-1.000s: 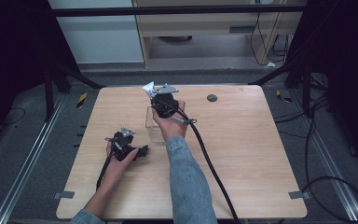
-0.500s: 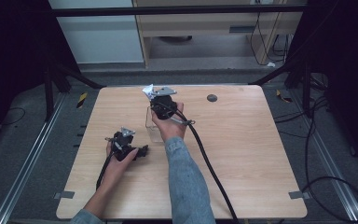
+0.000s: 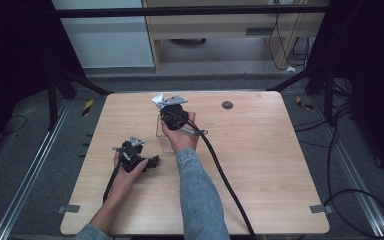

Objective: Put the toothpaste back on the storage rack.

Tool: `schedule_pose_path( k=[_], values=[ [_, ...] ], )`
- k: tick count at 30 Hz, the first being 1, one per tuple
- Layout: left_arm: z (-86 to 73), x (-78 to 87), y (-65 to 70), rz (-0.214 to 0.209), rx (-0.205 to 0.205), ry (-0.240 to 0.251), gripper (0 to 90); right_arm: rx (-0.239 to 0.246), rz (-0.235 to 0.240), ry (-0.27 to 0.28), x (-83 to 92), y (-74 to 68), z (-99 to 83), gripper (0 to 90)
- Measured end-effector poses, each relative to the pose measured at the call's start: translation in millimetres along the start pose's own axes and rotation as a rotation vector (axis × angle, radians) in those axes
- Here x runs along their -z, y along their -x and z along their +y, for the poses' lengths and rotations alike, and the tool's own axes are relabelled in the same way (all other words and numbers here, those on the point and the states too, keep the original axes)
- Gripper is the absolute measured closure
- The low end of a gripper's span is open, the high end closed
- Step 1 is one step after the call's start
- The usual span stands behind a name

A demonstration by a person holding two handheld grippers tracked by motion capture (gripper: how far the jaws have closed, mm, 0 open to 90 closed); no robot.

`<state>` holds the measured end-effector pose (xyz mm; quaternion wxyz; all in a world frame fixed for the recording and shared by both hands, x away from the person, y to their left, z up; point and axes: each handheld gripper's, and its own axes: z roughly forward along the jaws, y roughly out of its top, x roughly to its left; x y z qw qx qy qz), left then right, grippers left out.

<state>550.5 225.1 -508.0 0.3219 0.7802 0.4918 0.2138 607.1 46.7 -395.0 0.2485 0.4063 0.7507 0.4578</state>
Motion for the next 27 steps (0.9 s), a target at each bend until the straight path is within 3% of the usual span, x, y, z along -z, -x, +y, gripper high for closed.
schedule_pose_path(
  k=[27],
  values=[
    [-0.1, 0.1, -1.6, -0.002, 0.001, 0.001, 0.0, 0.0, 0.009, -0.039, -0.3, -0.4, -2.8, 79.4]
  ],
)
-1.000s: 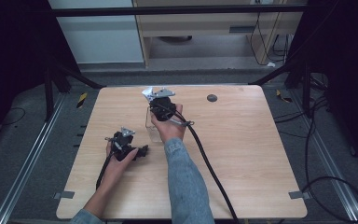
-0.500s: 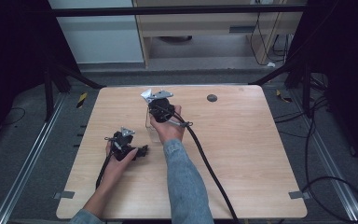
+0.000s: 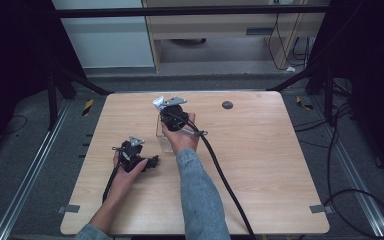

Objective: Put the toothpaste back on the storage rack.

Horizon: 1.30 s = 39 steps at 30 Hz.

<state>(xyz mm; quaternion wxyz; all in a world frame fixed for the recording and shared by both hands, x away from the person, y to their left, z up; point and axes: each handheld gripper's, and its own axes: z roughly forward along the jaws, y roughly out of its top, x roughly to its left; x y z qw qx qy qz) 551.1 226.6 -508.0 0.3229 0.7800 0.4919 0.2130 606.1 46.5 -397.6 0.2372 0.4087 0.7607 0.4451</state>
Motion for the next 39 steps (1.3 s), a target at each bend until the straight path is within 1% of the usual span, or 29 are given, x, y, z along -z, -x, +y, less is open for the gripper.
schedule_pose_path(
  k=[17, 39],
  values=[
    [0.1, -0.1, -0.1, 0.002, -0.002, -0.002, 0.0, 0.0, 0.012, -0.016, -1.1, -2.0, -2.1, 79.1],
    [0.2, -0.2, -0.3, 0.001, -0.002, -0.002, 0.0, 0.01, 0.007, -0.039, -4.7, -3.6, 2.1, 78.8]
  ],
)
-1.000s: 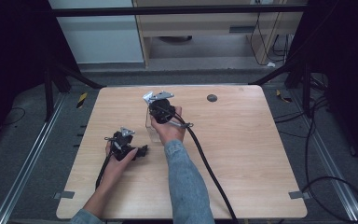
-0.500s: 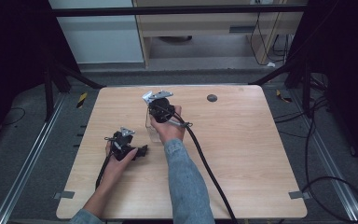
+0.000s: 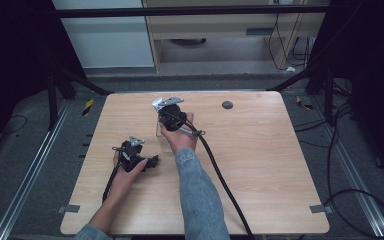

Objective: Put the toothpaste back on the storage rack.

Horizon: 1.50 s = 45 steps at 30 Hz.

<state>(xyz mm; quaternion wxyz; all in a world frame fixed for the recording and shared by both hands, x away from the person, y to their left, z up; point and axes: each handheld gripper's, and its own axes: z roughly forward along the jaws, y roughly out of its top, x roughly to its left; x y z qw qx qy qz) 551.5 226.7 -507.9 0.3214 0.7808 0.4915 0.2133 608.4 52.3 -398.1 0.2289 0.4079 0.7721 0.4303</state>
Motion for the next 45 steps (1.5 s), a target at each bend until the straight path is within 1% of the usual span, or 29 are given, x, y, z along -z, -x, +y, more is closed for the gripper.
schedule_pose_path(
  k=[18, 35, 45],
  values=[
    [0.0, -0.1, -0.7, -0.004, -0.002, 0.001, 0.0, 0.007, -0.002, -0.004, -2.7, -2.9, 1.2, 78.4],
    [0.2, -0.2, -1.1, -0.005, -0.004, 0.001, 0.0, -0.004, 0.002, -0.006, -4.1, -1.4, 1.9, 77.8],
    [0.2, -0.2, -1.2, -0.005, -0.005, 0.001, 0.0, -0.008, 0.009, -0.003, -0.9, -1.2, 2.8, 74.5]
  ],
)
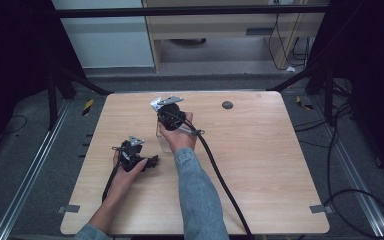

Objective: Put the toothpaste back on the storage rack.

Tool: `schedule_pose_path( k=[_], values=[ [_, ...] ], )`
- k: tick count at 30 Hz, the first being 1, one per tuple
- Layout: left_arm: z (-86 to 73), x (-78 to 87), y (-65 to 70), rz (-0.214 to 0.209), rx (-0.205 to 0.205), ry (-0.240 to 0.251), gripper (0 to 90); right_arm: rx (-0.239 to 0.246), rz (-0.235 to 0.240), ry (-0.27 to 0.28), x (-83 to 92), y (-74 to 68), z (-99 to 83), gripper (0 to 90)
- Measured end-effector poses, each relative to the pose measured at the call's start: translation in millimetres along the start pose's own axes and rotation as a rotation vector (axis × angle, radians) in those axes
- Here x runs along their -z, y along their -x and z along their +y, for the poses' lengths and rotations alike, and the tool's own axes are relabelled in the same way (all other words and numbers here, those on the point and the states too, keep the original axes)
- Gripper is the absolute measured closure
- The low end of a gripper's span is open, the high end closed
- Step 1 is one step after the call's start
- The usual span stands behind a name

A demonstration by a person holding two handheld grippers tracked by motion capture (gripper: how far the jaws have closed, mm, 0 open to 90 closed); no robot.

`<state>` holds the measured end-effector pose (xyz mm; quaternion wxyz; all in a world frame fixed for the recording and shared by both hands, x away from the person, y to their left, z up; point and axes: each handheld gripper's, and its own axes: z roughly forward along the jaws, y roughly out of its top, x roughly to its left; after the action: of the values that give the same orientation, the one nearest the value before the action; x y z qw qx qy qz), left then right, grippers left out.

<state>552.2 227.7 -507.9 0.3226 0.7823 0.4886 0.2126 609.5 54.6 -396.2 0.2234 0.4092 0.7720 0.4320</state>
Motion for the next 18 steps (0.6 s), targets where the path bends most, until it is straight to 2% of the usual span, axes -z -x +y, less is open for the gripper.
schedule_pose_path(
  k=[11, 18],
  values=[
    [0.0, -0.1, 0.0, 0.0, 0.001, 0.001, 0.0, -0.002, 0.003, 0.0, 3.7, -0.6, -0.4, 67.0],
    [0.0, -0.3, 0.1, 0.001, 0.004, 0.004, 0.0, 0.004, 0.01, 0.001, 11.2, -1.5, 1.5, 66.2]
  ],
)
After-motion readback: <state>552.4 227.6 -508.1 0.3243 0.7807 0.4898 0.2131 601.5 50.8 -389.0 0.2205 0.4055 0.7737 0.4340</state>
